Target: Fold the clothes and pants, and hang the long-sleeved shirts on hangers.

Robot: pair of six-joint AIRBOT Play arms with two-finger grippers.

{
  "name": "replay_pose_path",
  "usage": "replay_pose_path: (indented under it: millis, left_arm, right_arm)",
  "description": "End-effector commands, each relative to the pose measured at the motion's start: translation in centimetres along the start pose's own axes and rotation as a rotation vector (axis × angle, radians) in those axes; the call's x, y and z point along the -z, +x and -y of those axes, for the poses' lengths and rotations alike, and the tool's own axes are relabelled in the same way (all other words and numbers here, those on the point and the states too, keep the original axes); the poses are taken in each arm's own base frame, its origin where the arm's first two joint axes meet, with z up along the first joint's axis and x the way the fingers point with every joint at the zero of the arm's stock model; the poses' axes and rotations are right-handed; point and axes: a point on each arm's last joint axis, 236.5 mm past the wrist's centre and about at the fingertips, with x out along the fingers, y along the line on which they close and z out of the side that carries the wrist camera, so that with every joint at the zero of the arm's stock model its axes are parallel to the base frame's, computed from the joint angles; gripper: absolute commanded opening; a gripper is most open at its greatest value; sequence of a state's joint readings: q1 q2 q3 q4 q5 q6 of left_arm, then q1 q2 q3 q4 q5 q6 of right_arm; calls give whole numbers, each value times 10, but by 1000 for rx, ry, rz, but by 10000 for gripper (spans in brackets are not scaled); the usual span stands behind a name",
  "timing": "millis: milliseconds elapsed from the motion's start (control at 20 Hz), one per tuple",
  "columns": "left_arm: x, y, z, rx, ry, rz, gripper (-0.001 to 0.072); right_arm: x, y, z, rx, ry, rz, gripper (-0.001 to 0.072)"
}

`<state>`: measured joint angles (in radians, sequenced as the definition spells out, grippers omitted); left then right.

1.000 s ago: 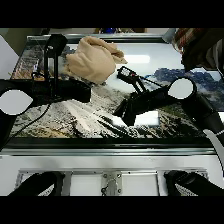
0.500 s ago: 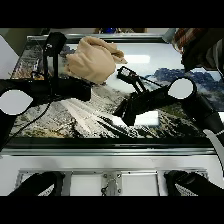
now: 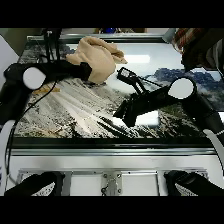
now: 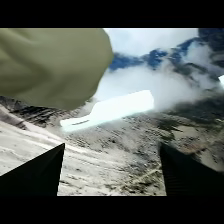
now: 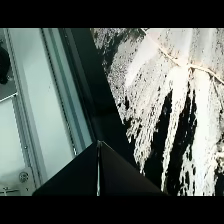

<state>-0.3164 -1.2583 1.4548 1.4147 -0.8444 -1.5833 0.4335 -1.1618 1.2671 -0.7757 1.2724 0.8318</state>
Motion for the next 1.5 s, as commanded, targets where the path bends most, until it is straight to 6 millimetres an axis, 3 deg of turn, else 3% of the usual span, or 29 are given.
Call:
replay_pose_path:
  millis: [0,200,400,600,850,900,950,1000,1100,1150,1250,1350,1450]
  left_arm:
    - [0,81,-54,-74,-29,-34,628]
    - [22,183,-73,-82,-40,-75,628]
    - [47,252,-84,-83,-45,-111,629]
    - [69,284,-86,-77,-50,-142,629]
    - [96,295,-78,-70,-46,-187,617]
    - [100,295,-78,-70,-47,-205,421]
    - [103,293,-77,-68,-49,-222,144]
    - [103,289,-76,-67,-49,-234,17]
    - [87,273,-71,-60,-52,-246,17]
    - [67,260,-67,-56,-45,-216,17]
    - [5,215,-49,-39,-23,-88,16]
    - [-60,146,-15,-4,9,70,17]
    - [-101,68,31,53,70,187,17]
  right_arm:
    - [-5,-10,7,32,41,32,25]
    - [-9,-19,12,58,63,56,25]
    - [-9,-19,12,56,95,55,25]
    - [-9,-19,12,56,95,56,25]
    - [-9,-19,13,58,95,59,25]
    - [-9,-19,13,60,94,58,25]
    - [-8,-19,14,64,92,54,25]
    - [-8,-19,14,67,91,52,25]
    - [-9,-24,20,90,87,56,25]
    - [-10,-30,29,123,81,57,25]
    - [-18,-57,53,232,55,76,25]
    - [-35,-98,82,391,65,143,25]
    - [-50,-148,106,563,84,225,25]
